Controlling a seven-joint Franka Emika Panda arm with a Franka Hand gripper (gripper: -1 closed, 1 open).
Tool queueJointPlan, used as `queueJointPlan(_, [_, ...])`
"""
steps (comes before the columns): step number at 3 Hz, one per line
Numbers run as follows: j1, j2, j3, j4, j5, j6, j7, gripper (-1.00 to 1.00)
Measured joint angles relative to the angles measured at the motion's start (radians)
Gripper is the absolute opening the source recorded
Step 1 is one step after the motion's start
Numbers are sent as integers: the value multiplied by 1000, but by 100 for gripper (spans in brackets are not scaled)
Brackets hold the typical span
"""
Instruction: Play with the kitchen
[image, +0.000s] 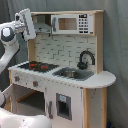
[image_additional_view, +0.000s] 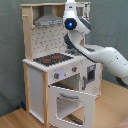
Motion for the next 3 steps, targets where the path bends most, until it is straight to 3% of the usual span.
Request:
queueJointPlan(1, [-10,-2,10,-6,-3,-86,0,100])
queueJointPlan(2, [-11,-2,10,-7,-3,-91,0,-100])
queueJointPlan(3, [-13,-2,11,-10,-4,-100,0,-100])
